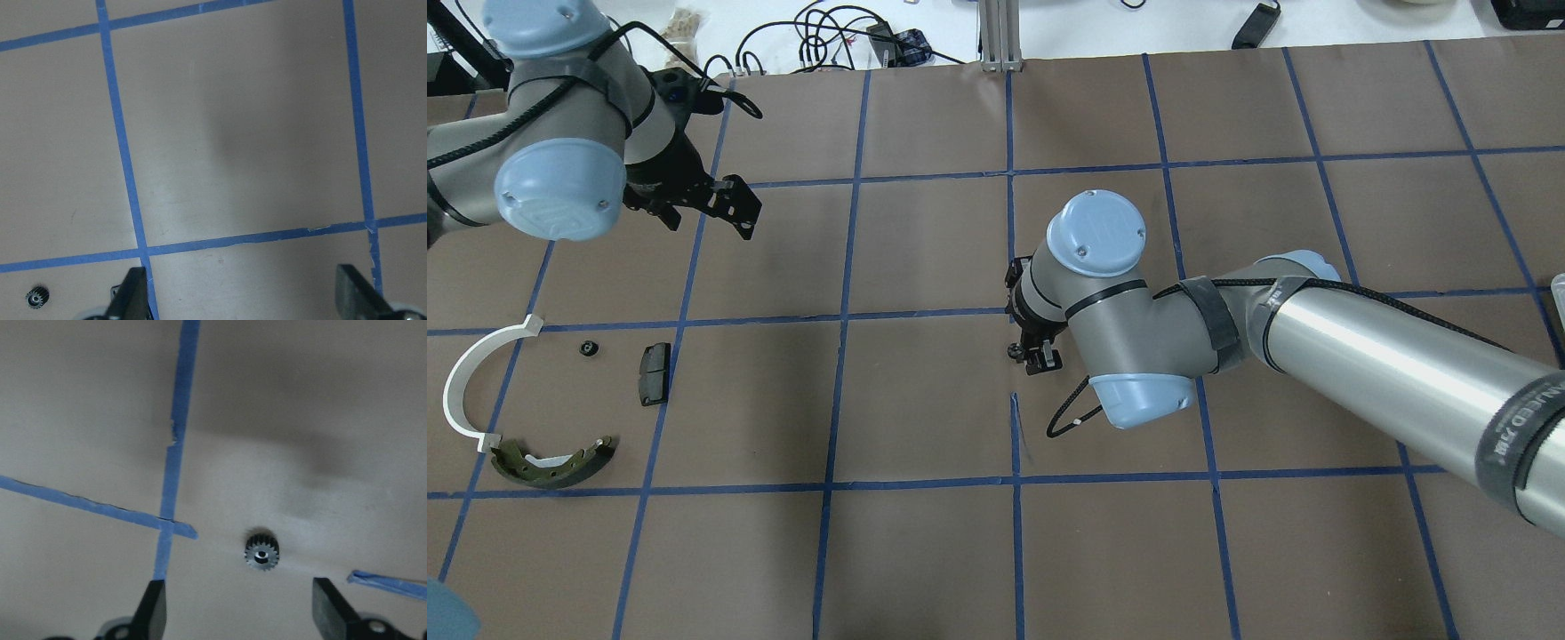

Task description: Place bearing gear from tray to pile

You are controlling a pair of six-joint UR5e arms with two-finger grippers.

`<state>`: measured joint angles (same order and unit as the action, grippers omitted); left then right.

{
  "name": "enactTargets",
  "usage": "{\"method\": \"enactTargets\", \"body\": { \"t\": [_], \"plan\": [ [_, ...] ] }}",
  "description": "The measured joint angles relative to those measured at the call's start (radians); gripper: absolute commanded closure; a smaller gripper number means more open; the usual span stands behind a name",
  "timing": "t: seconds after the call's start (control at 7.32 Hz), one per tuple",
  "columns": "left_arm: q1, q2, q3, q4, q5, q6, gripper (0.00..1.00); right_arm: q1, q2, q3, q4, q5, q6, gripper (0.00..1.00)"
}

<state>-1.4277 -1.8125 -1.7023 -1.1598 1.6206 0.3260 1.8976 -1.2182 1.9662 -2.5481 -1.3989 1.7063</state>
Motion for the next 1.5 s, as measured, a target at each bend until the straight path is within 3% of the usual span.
{"method": "enactTargets", "body": {
  "t": [0.14, 0.55, 0.82, 1.09, 1.23, 1.37, 1.5],
  "plan": [
    [-0.036, 0.005, -0.005, -0.007, -0.002, -0.035, 0.00, -0.015, -0.004, -0.025, 0.002, -0.019, -0.059, 0.00],
    [-0.225, -0.035, -0.017, 0.006, -0.068, -0.317, 0.00, -0.126, -0.082, -0.060, 0.066, -0.063, -0.548, 0.00],
    [-0.379, -0.097, -0.012, 0.033, -0.092, -0.532, 0.00, -0.232, -0.171, -0.069, 0.211, -0.077, -0.858, 0.00],
    [-0.502, -0.170, -0.014, 0.133, -0.095, -0.708, 0.00, -0.313, -0.235, -0.128, 0.428, -0.205, -1.237, 0.00],
    [-0.546, -0.208, -0.016, 0.179, -0.091, -0.777, 0.00, -0.325, -0.249, -0.160, 0.488, -0.230, -1.342, 0.00],
    [-0.580, -0.239, -0.018, 0.206, -0.085, -0.833, 0.14, -0.329, -0.271, -0.183, 0.520, -0.209, -1.403, 0.00],
    [-0.598, -0.260, -0.020, 0.221, -0.082, -0.872, 0.16, -0.329, -0.307, -0.207, 0.573, -0.180, -1.466, 0.00]
  ]
}}
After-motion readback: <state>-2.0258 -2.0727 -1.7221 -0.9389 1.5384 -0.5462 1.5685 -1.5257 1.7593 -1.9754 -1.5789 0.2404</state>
